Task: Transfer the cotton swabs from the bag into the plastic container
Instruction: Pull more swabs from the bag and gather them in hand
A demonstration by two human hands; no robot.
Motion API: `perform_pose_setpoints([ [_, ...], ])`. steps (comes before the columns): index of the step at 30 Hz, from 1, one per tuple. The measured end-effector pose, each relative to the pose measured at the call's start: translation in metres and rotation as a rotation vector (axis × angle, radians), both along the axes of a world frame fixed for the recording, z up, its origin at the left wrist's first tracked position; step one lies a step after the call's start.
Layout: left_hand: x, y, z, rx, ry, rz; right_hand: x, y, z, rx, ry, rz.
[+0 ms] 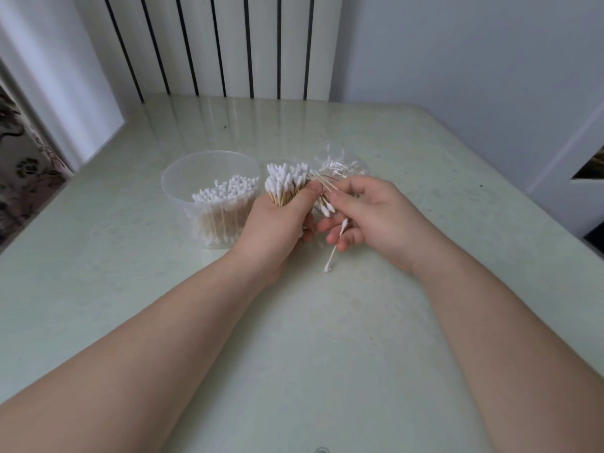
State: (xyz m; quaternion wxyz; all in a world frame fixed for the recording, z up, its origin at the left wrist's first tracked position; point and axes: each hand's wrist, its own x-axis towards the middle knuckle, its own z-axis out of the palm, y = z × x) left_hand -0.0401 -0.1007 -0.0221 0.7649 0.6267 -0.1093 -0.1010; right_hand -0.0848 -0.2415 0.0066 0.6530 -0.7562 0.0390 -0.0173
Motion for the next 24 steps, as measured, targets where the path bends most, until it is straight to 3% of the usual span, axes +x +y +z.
perform_pose_setpoints([
  [4,0.0008,-0.0035,0.0001,0.008,0.035,0.054,0.0017,-0.0049,-0.0033,-0.183,-0.022,-0.045],
  [12,0.0,-0.0028,0.0011,0.008,0.052,0.021,0.0021,-0.009,0.0023,-0.191,-0.08,-0.168],
  [18,0.0002,0.0015,-0.0008,0.065,-0.055,-0.034,-0.003,-0.0018,-0.0009,-0.299,-0.078,0.006],
  [24,-0.0025,-0.003,0.0019,0.028,0.012,0.018,0.0002,-0.0098,0.0015,-0.184,-0.051,-0.083],
])
